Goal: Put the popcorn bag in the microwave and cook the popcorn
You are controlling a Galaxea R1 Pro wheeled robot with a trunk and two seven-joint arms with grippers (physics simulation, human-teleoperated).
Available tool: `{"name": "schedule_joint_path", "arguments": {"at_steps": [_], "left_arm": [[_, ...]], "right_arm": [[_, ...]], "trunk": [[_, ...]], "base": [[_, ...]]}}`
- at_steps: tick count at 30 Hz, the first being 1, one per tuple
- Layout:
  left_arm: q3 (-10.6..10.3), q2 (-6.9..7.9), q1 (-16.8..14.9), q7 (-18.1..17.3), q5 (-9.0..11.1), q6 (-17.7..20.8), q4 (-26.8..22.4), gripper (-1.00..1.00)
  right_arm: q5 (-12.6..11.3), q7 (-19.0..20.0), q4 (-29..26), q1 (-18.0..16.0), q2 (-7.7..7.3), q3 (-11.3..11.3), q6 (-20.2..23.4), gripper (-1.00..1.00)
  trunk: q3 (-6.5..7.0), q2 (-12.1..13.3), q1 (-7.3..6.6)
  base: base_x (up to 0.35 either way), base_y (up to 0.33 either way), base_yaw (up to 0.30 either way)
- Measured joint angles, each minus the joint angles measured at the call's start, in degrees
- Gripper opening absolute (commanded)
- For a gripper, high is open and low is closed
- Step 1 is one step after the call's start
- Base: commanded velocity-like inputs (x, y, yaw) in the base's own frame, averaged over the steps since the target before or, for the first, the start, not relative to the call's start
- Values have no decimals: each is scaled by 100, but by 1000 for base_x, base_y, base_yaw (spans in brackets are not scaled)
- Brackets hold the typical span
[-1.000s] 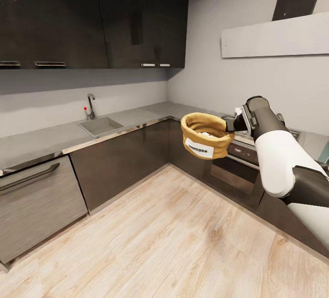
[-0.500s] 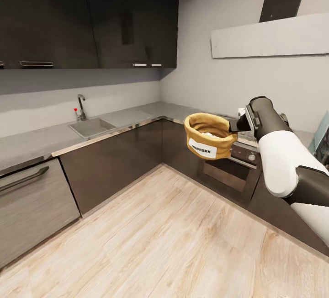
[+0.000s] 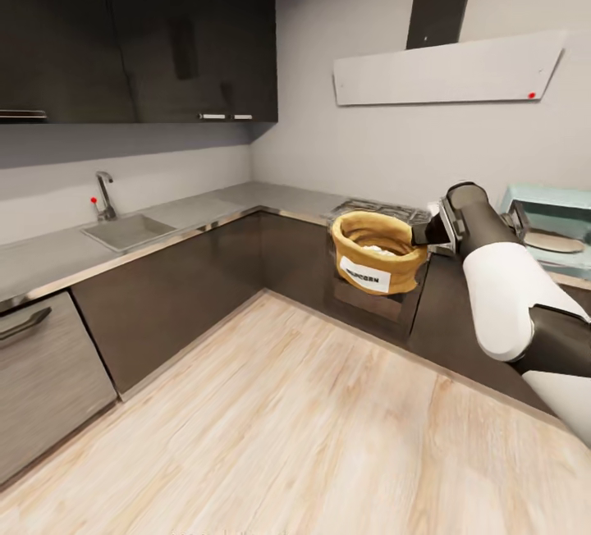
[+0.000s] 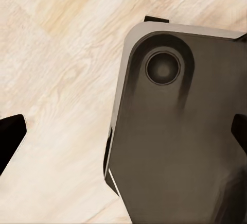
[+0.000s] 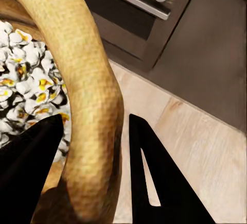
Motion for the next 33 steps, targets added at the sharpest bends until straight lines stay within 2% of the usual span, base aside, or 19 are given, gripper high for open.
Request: {"name": "schedule_joint_path", "arguments": {"at_steps": [3, 15, 18, 26, 33], "left_arm": [[0, 0, 0, 0, 0, 0, 0, 100], [8, 1, 0, 0, 2, 1, 0, 100], [8, 7, 0, -2, 2, 7, 0, 100], [8, 9, 0, -2, 2, 9, 1, 100], [8, 9, 0, -2, 2, 10, 0, 100]], "right_arm": [[1, 4, -2, 134, -29, 0, 0, -100], [-10, 2, 4, 233, -142, 0, -1, -100], [-12, 1, -1, 370, -148, 0, 1, -100], [-13, 2, -2, 397, -165, -2, 1, -100], [11, 4, -2, 397, -446, -1, -2, -100]], "trunk": [[0, 0, 0], [15, 0, 0], [24, -1, -2], [46, -1, -3], [66, -2, -3]], "base": [[-276, 172, -295], [-300, 82, -295], [-85, 0, -295], [-4, 0, -295], [0, 0, -295]]}}
